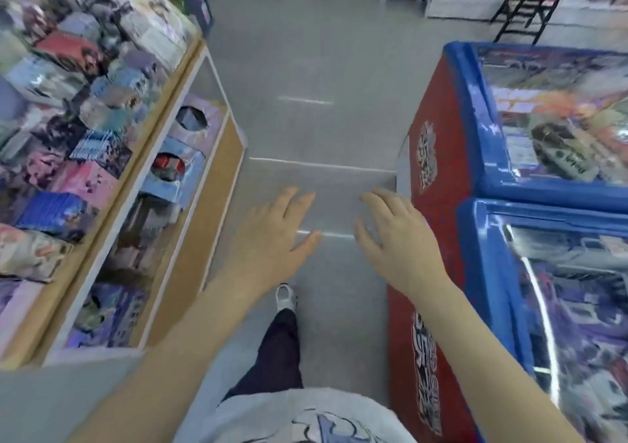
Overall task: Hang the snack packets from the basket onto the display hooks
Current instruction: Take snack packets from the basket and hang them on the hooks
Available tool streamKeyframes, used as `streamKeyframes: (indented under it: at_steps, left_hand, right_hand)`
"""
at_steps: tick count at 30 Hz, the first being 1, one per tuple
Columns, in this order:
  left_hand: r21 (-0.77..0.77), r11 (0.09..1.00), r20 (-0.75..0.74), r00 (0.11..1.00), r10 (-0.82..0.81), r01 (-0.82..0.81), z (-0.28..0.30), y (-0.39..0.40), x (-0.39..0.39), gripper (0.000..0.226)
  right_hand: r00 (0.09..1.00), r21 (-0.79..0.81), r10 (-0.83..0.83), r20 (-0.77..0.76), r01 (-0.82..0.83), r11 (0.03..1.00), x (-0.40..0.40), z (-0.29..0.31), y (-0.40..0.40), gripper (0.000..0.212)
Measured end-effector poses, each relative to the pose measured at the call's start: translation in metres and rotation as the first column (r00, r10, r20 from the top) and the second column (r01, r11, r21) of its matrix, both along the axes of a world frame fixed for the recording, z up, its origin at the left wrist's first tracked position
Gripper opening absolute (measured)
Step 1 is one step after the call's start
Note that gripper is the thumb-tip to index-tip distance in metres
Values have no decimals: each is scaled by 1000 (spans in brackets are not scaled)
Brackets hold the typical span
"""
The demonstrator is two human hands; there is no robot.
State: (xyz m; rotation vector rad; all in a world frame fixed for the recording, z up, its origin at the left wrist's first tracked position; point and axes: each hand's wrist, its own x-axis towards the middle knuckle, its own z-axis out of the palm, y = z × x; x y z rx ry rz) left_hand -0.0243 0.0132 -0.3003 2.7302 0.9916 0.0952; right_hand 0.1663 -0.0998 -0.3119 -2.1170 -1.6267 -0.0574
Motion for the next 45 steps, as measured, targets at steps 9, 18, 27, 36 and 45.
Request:
streamKeyframes:
  at_steps: [9, 18, 27, 36, 45]
  left_hand:
    - [-208, 957, 135, 963, 235, -204, -22, 165, 21, 63]
    - [-192, 979, 114, 989, 98, -75, -22, 330, 128, 71]
    - [-194, 981, 43, 999, 1, 7, -49, 485, 292, 74]
    - [-150, 986, 74, 994, 84, -73, -11, 643, 479, 70]
    - [-145, 989, 137, 990, 37, -17, -46, 810, 635, 68]
  right_hand:
    - [1000, -171, -6, 11, 8, 985, 38, -24, 160, 45]
    - [985, -173, -173, -19, 167, 971, 120, -24, 265, 31]
    - [936, -191, -320, -150, 290, 938, 283, -67, 409, 48]
    - [969, -166, -215, -118, 195, 967, 482, -38, 594, 51]
    - [977, -106, -205, -58, 198, 974, 627, -45, 757, 46]
